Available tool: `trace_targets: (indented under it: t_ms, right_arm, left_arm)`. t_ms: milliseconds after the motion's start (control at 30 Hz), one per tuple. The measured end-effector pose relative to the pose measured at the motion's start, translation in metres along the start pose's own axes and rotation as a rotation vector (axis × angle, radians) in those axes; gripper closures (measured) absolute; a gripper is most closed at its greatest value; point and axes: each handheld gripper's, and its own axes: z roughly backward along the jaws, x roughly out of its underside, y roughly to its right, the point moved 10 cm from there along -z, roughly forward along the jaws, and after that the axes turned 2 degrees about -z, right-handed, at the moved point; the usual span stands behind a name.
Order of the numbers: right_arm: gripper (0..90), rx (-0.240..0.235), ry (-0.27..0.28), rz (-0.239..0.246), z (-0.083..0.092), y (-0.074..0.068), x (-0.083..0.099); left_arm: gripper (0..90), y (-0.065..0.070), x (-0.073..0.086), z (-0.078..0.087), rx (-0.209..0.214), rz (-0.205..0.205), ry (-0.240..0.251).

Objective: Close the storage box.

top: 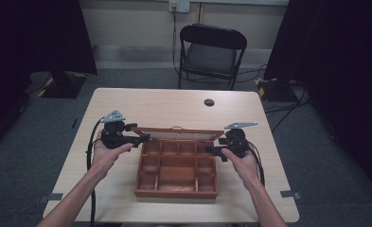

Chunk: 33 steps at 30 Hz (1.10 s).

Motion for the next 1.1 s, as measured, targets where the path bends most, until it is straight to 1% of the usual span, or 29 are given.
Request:
trace_targets:
  t_ms: [33, 67, 100, 133, 167, 200, 267, 300, 333, 367, 400, 433, 500, 533, 567, 633, 733, 800, 833, 867, 900, 933, 967, 1000, 1033, 1067, 1100]
  right_arm:
    - [26.3, 0.019, -0.005, 0.014, 0.001, 0.003, 0.000]
    - [26.3, 0.019, -0.005, 0.014, 0.001, 0.003, 0.000]
    - [28.4, 0.042, -0.003, 0.015, 0.003, 0.007, 0.000]
    - [28.5, 0.059, 0.002, 0.009, 0.005, 0.011, 0.000]
    - [29.0, 0.089, -0.009, 0.005, 0.007, 0.018, 0.000]
    - [29.6, 0.090, -0.011, 0.001, 0.008, 0.019, 0.000]
    - [33.2, 0.118, 0.006, 0.000, 0.010, 0.023, -0.002]
    - [33.1, 0.135, 0.005, -0.005, 0.011, 0.025, -0.003]
    - [33.1, 0.135, 0.005, -0.005, 0.011, 0.025, -0.003]
    - [33.1, 0.156, 0.013, -0.013, 0.014, 0.030, -0.004]
    - [33.1, 0.156, 0.013, -0.013, 0.014, 0.030, -0.004]
    - [32.1, 0.158, 0.013, -0.031, 0.017, 0.033, -0.005]
    - [32.5, 0.155, 0.016, -0.033, 0.019, 0.034, -0.005]
    - [32.5, 0.155, 0.016, -0.033, 0.019, 0.034, -0.005]
    - [34.9, 0.156, 0.003, -0.023, 0.021, 0.033, -0.005]
    - [35.1, 0.155, -0.003, -0.019, 0.023, 0.034, -0.006]
    - [35.2, 0.154, 0.025, -0.052, 0.029, 0.038, -0.011]
    - [35.2, 0.156, 0.035, -0.055, 0.032, 0.040, -0.013]
    - [34.6, 0.146, 0.053, -0.054, 0.039, 0.038, -0.019]
    - [34.6, 0.146, 0.053, -0.054, 0.039, 0.038, -0.019]
    - [34.6, 0.162, 0.054, -0.025, 0.045, 0.036, -0.024]
    - [34.6, 0.156, 0.068, -0.020, 0.048, 0.035, -0.027]
    - [34.7, 0.141, 0.073, -0.020, 0.051, 0.033, -0.030]
    - [34.7, 0.141, 0.073, -0.020, 0.051, 0.033, -0.030]
    - [35.4, 0.137, 0.092, -0.008, 0.057, 0.030, -0.038]
    - [35.8, 0.128, 0.096, -0.004, 0.059, 0.028, -0.041]
    - [36.2, 0.117, 0.104, 0.002, 0.060, 0.025, -0.045]
  left_arm:
    - [21.5, 0.000, 0.000, 0.000, 0.000, -0.002, -0.003]
    - [21.1, 0.000, 0.000, 0.000, 0.000, -0.002, -0.003]
    - [21.1, 0.000, 0.000, 0.000, -0.003, -0.010, -0.005]
    - [21.0, 0.001, 0.000, 0.000, 0.001, -0.010, -0.003]
    - [21.0, 0.003, -0.001, -0.001, 0.006, -0.008, -0.002]
    - [21.0, 0.004, 0.000, -0.001, 0.010, -0.011, -0.010]
    - [20.8, 0.006, 0.000, -0.002, 0.014, -0.014, -0.008]
    - [20.7, 0.006, 0.000, -0.002, 0.013, -0.022, -0.010]
    - [20.7, 0.006, 0.000, -0.002, 0.013, -0.022, -0.010]
    - [20.7, 0.007, 0.001, -0.002, 0.010, -0.023, -0.007]
    - [20.7, 0.007, 0.001, -0.002, 0.010, -0.023, -0.007]
    - [20.7, 0.007, 0.001, -0.003, 0.015, -0.013, -0.001]
    - [21.0, 0.007, 0.000, -0.002, 0.018, -0.003, 0.004]
    - [20.9, 0.007, 0.000, -0.002, 0.018, -0.003, 0.004]
    - [20.5, 0.006, 0.000, -0.001, 0.017, -0.012, 0.000]
    - [20.4, 0.006, 0.001, -0.001, 0.019, -0.014, -0.002]
    - [20.2, 0.007, 0.001, -0.001, 0.023, -0.011, -0.003]
    - [20.2, 0.007, 0.002, -0.001, 0.024, -0.011, -0.003]
    - [20.2, 0.008, 0.003, 0.000, 0.029, -0.017, -0.008]
    - [19.8, 0.008, 0.003, 0.000, 0.029, -0.017, -0.008]
    - [19.4, 0.009, 0.005, 0.000, 0.029, -0.013, -0.012]
    - [19.4, 0.009, 0.005, 0.000, 0.030, -0.011, -0.011]
    - [19.4, 0.010, 0.005, 0.000, 0.032, -0.014, -0.015]
    - [19.5, 0.010, 0.005, 0.000, 0.032, -0.014, -0.015]
    - [19.4, 0.010, 0.005, 0.000, 0.032, -0.020, -0.018]
    - [19.4, 0.012, 0.005, -0.001, 0.031, -0.017, -0.017]
    - [19.4, 0.012, 0.006, 0.000, 0.028, -0.025, -0.018]
